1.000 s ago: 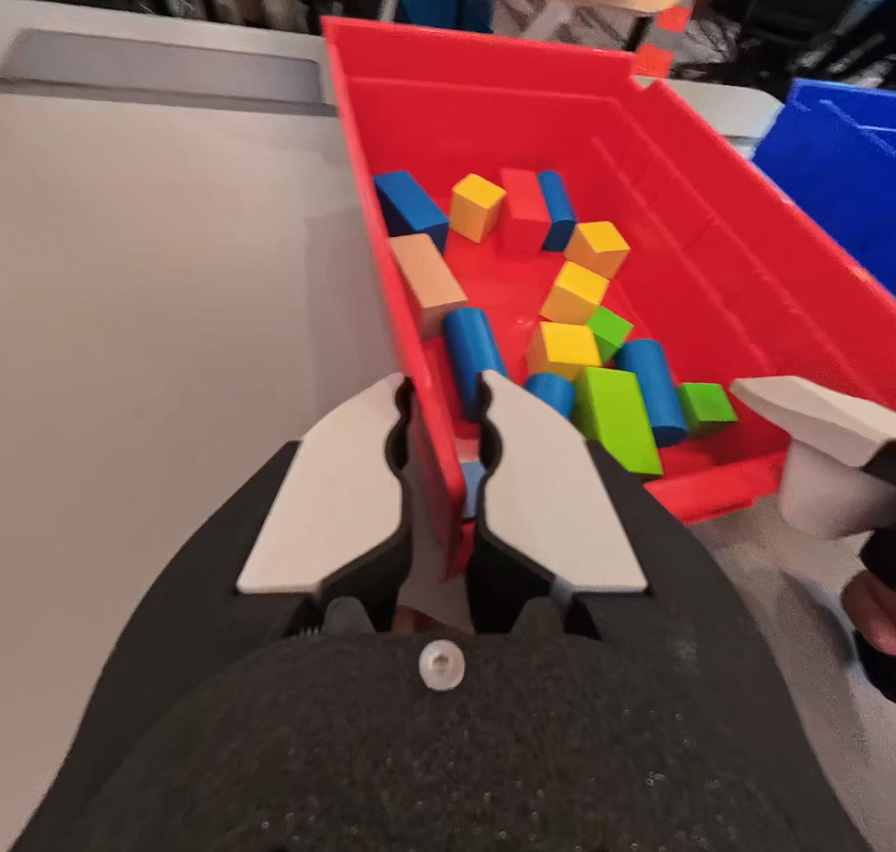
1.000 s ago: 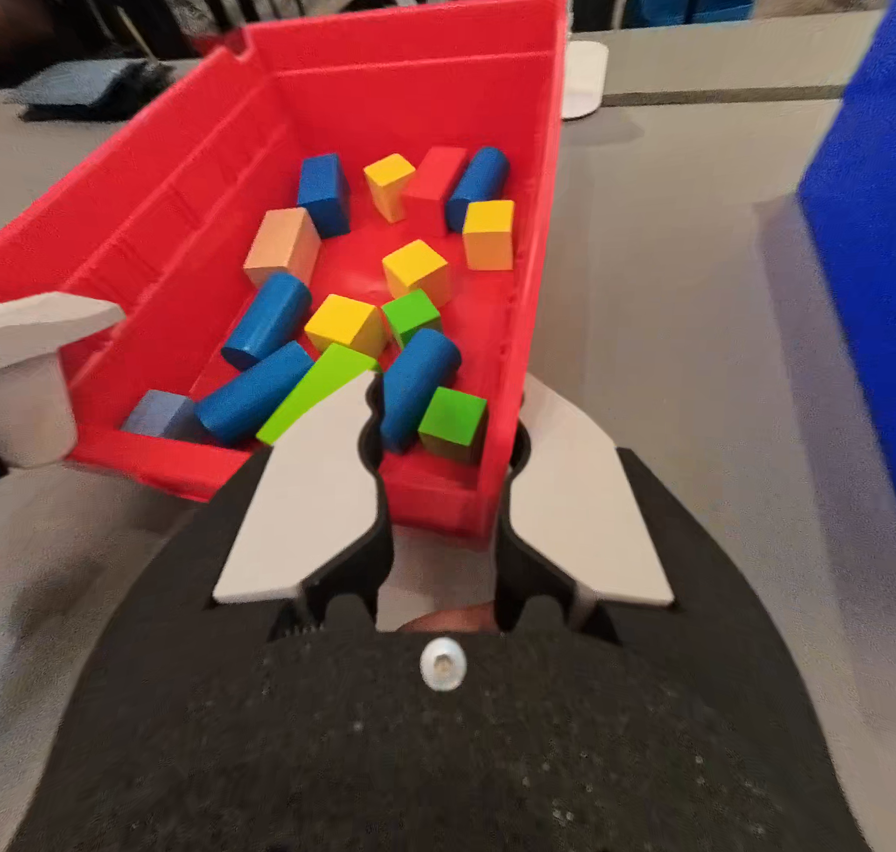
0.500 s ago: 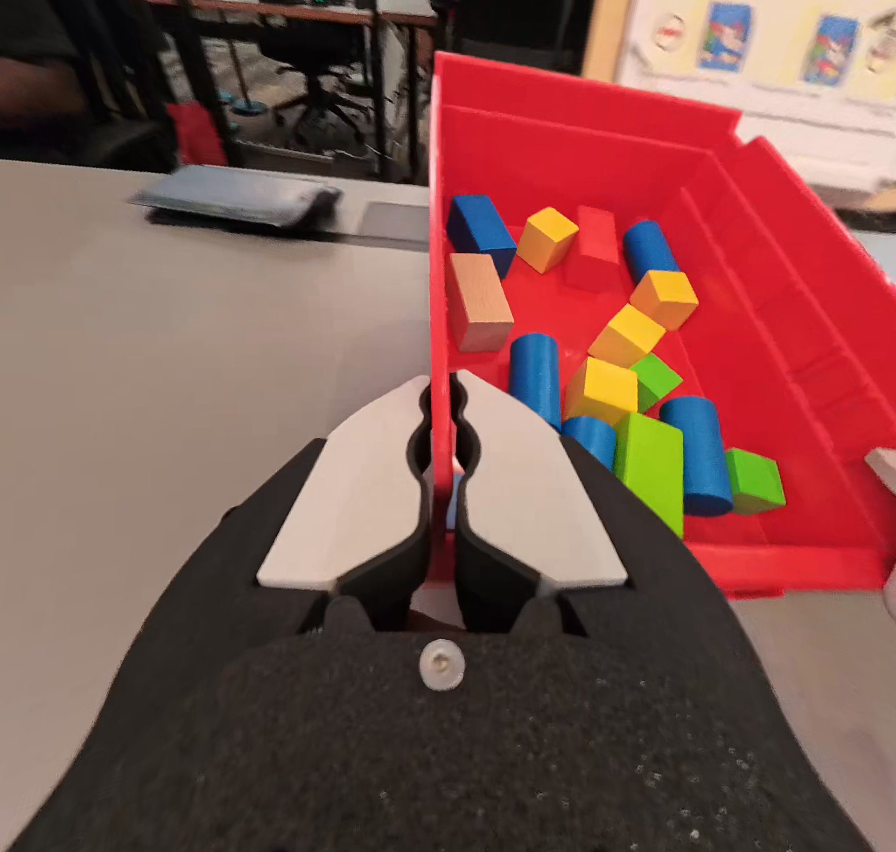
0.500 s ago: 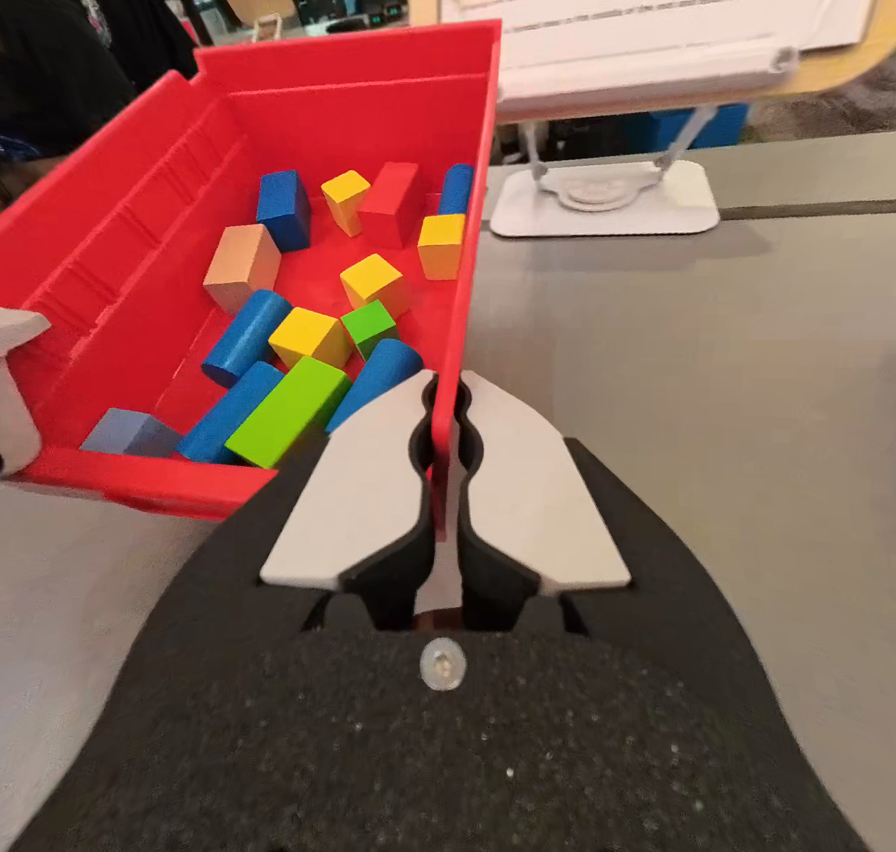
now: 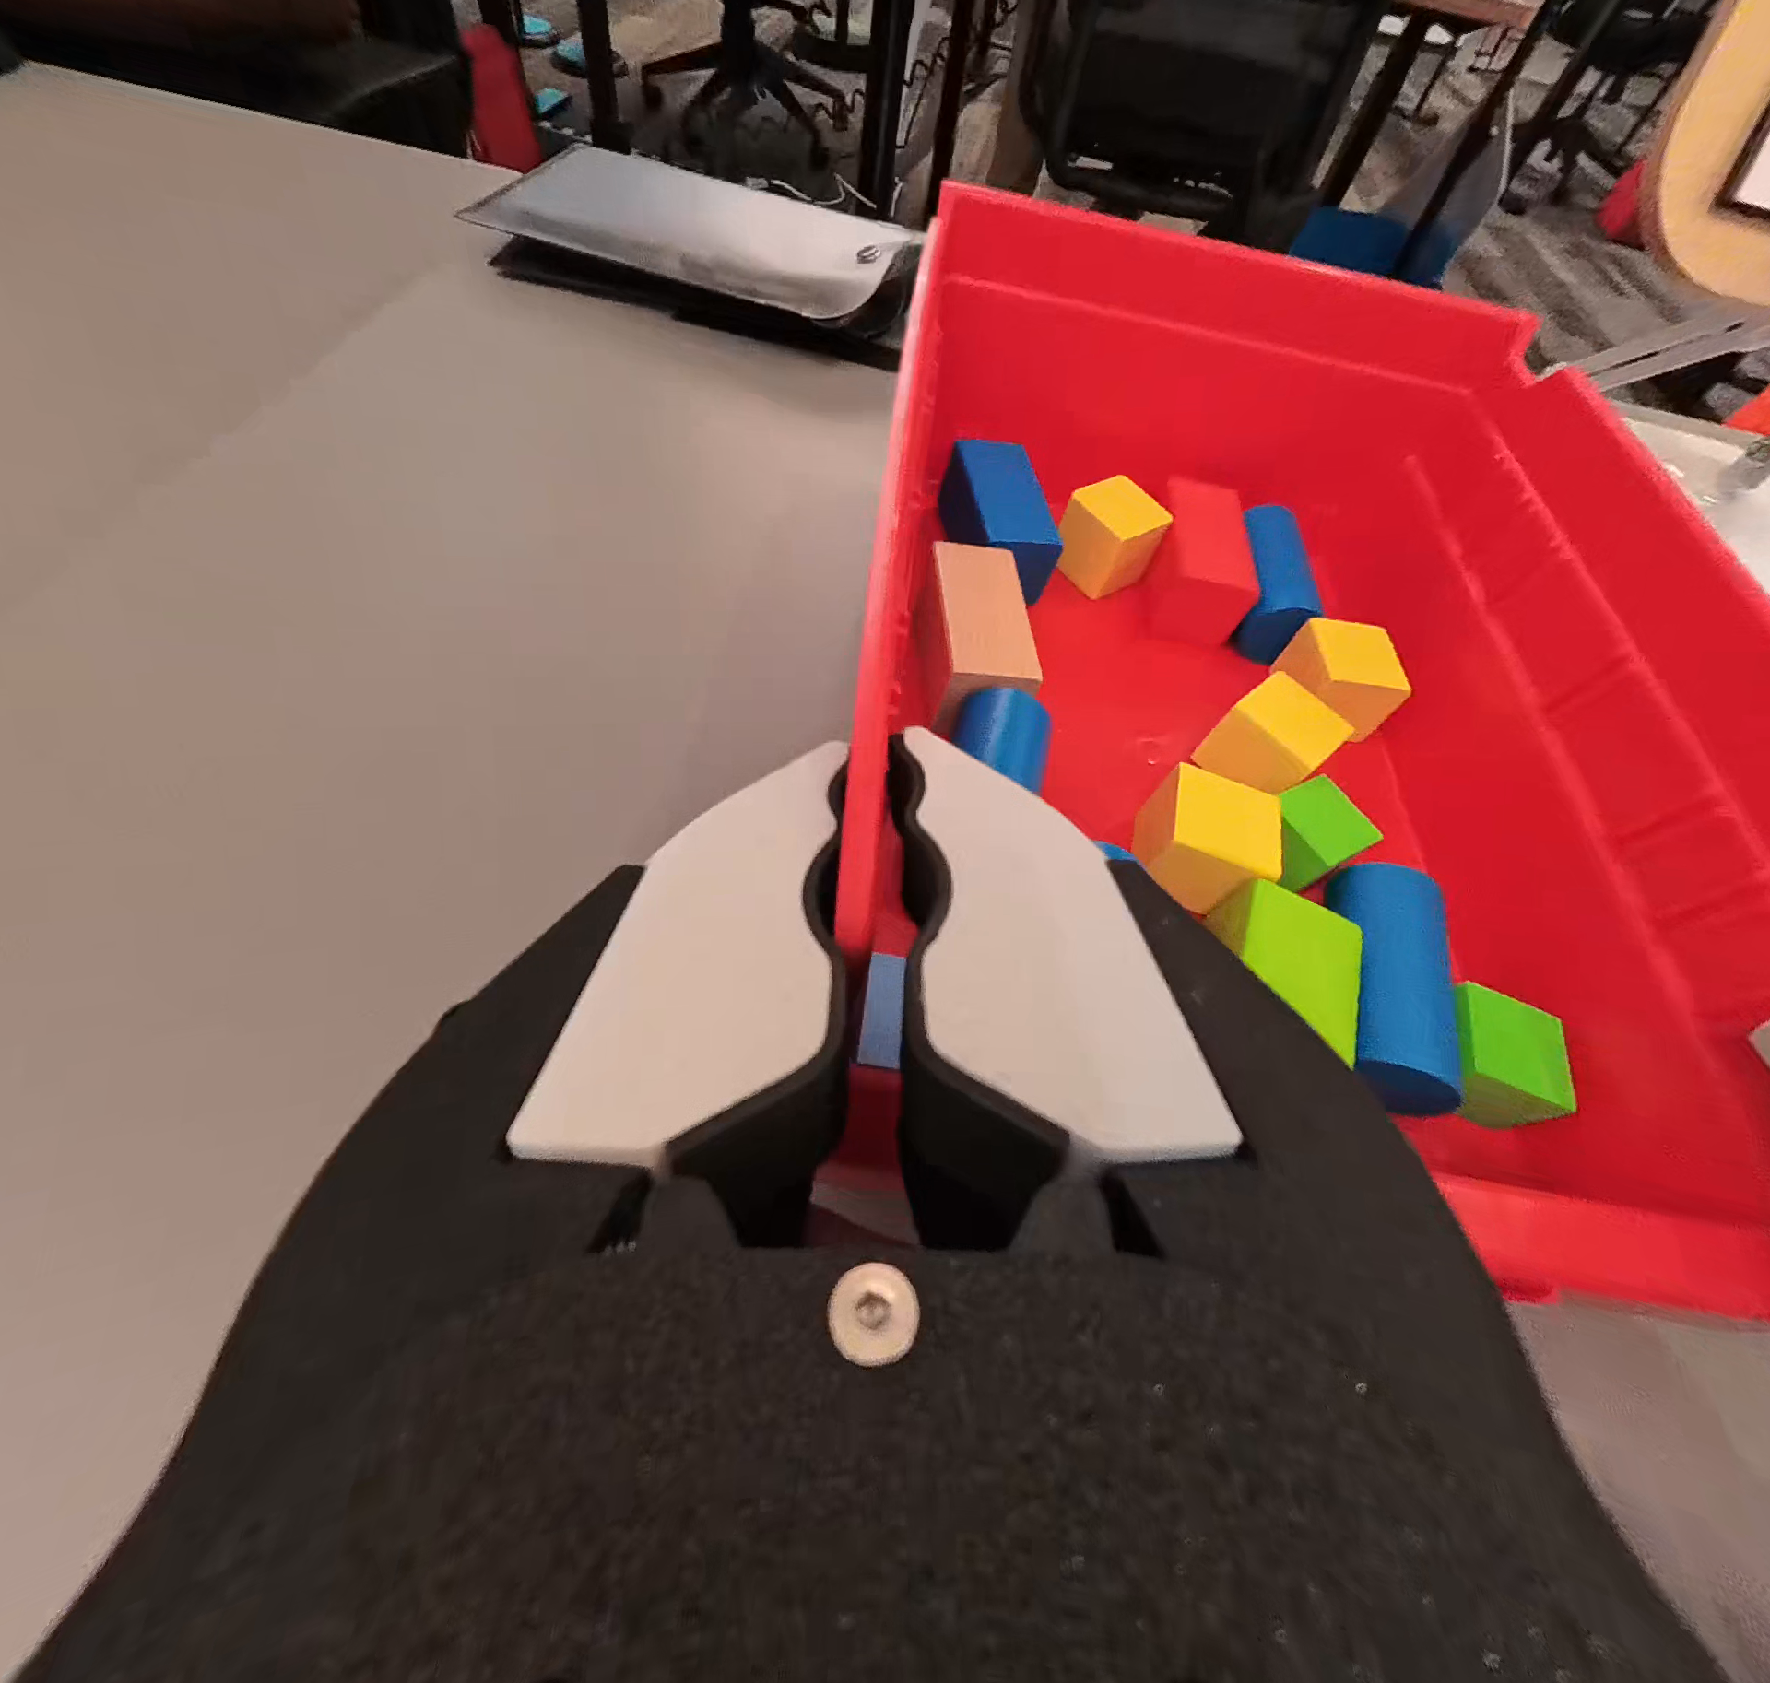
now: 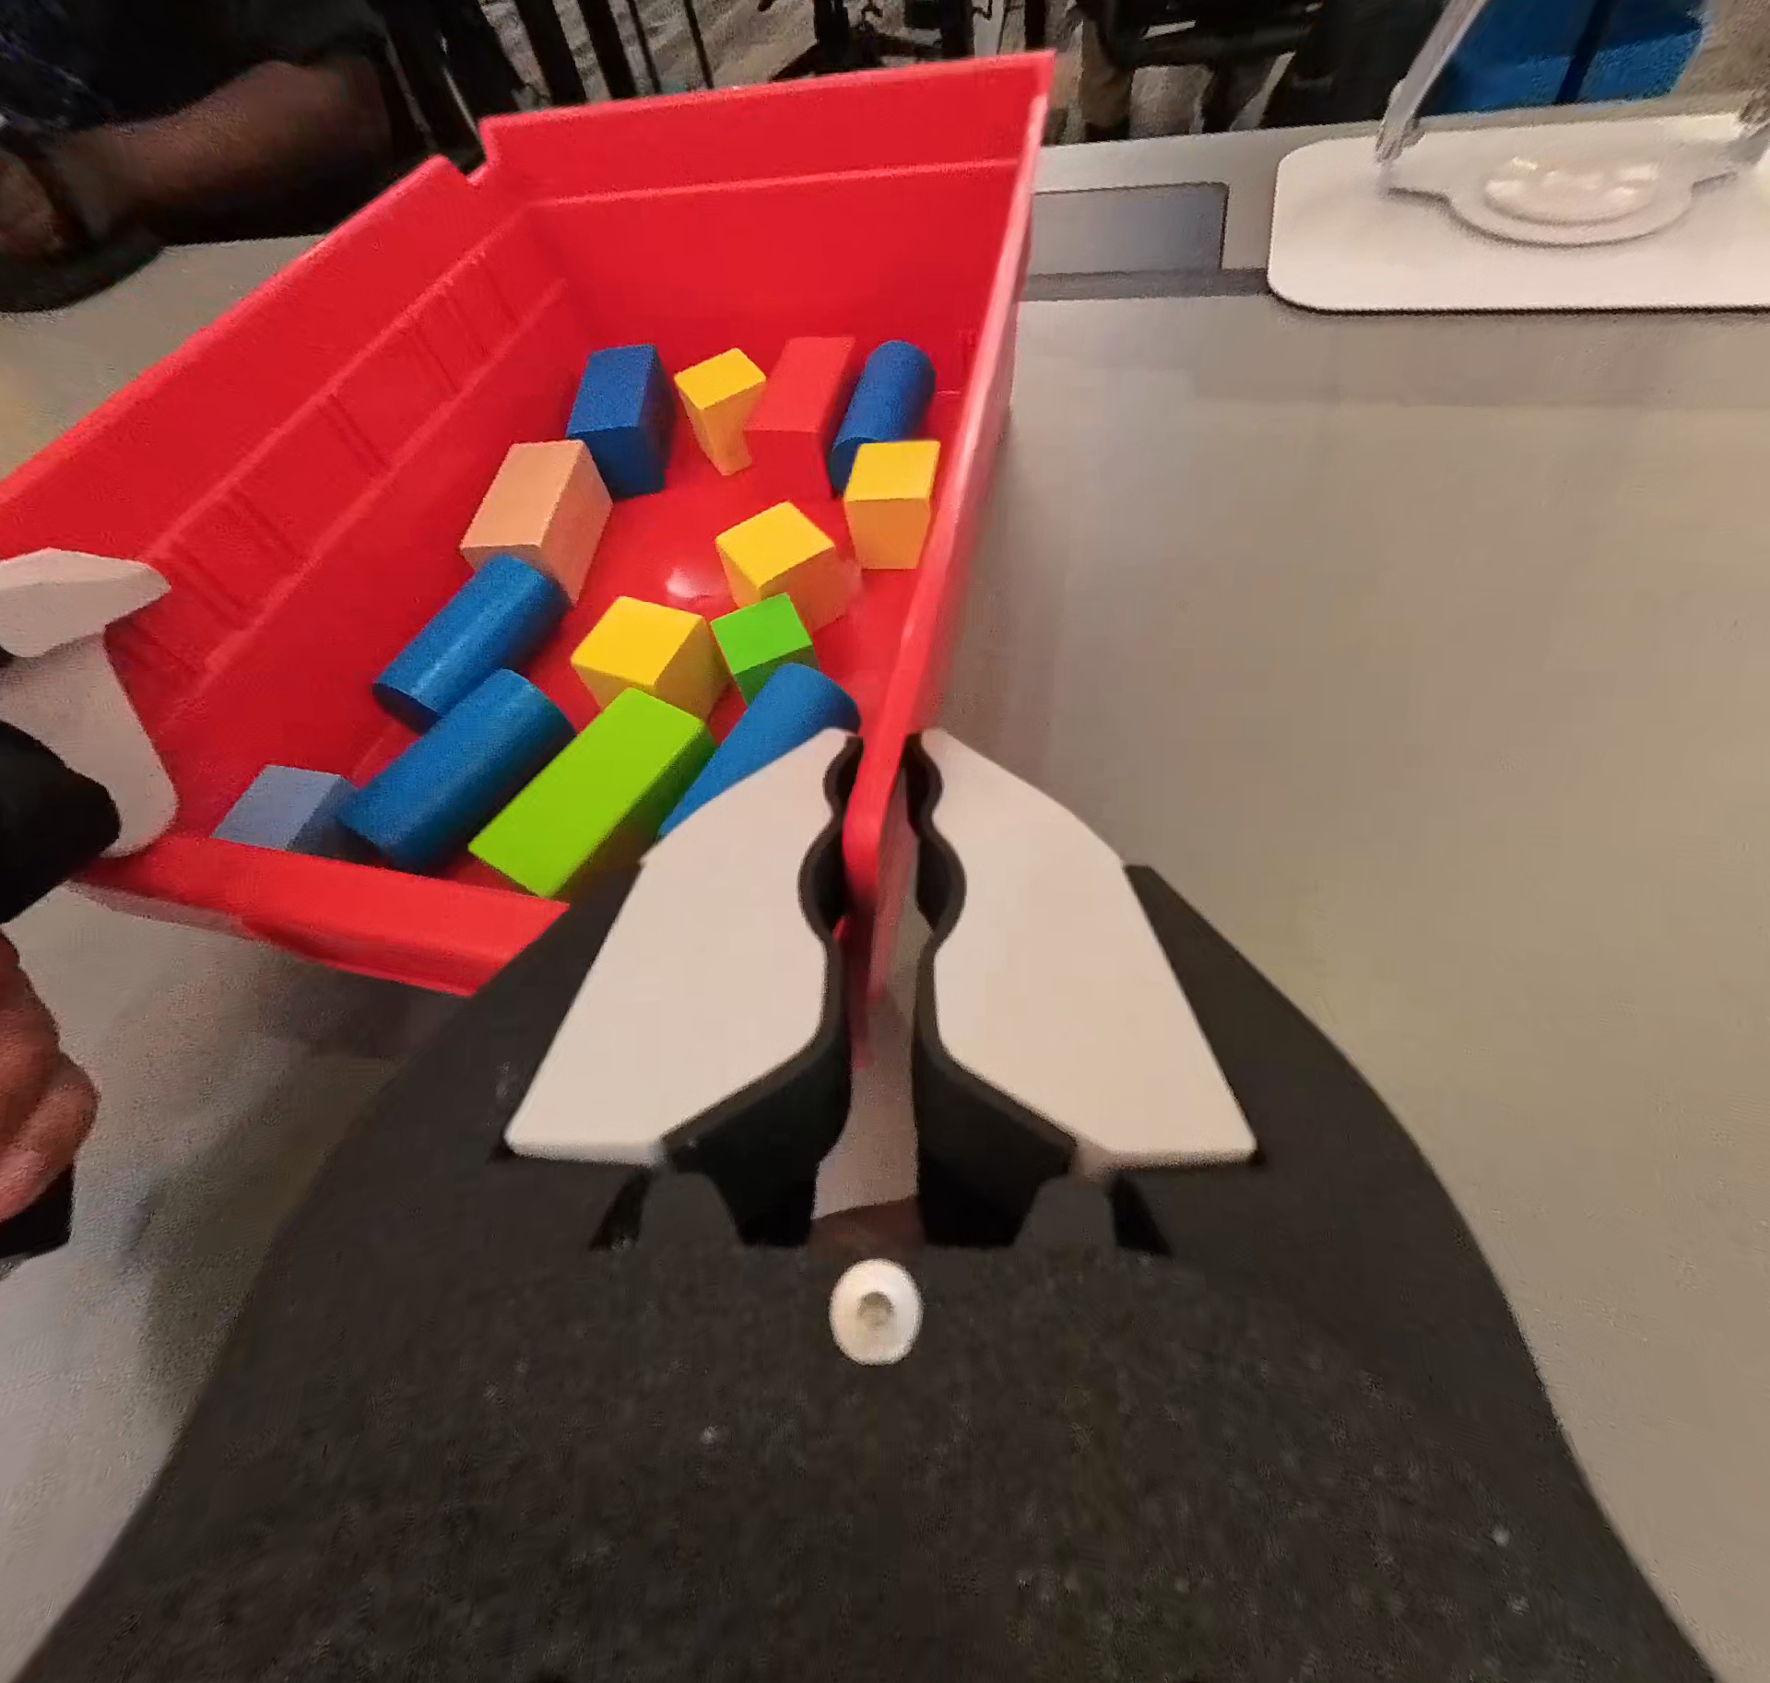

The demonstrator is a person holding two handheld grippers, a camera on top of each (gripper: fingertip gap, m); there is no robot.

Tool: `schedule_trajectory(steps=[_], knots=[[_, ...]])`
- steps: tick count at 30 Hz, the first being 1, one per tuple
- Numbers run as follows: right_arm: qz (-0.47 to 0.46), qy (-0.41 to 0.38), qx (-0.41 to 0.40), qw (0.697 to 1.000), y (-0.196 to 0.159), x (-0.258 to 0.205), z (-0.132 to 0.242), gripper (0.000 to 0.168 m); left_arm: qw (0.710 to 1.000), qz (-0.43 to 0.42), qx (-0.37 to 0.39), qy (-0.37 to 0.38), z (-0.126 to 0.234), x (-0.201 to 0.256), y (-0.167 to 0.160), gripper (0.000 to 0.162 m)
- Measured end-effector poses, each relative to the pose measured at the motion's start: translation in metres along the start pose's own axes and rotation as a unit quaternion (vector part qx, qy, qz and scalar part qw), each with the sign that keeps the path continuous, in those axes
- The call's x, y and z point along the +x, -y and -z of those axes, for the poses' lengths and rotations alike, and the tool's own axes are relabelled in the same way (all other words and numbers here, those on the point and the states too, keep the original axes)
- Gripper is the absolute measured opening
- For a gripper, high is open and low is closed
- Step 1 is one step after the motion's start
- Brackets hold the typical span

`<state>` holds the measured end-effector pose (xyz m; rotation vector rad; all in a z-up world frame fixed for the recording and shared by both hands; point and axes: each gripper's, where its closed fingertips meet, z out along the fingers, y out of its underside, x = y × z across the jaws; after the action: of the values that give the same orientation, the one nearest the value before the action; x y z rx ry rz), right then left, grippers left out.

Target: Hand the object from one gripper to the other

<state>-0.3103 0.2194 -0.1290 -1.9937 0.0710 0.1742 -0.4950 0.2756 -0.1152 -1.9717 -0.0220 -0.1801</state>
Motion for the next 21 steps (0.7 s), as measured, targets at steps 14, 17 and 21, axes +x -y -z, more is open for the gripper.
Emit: schedule_trajectory(steps=[14,17,21], knots=[[0.189,0.114,0.090,0.971,0.113,0.114,0.109,0.032,0.969,0.051,0.189,-0.153,0.127,0.111,0.156,0.040],[0.163,0.076,0.105,0.978,0.147,0.184,0.135,0.033,0.967,-0.004,0.162,-0.194,0.138,0.155,0.184,0.041],[0.127,0.001,0.125,0.984,0.161,0.296,0.181,0.033,0.980,-0.073,0.096,-0.161,0.142,0.171,0.158,0.047]])
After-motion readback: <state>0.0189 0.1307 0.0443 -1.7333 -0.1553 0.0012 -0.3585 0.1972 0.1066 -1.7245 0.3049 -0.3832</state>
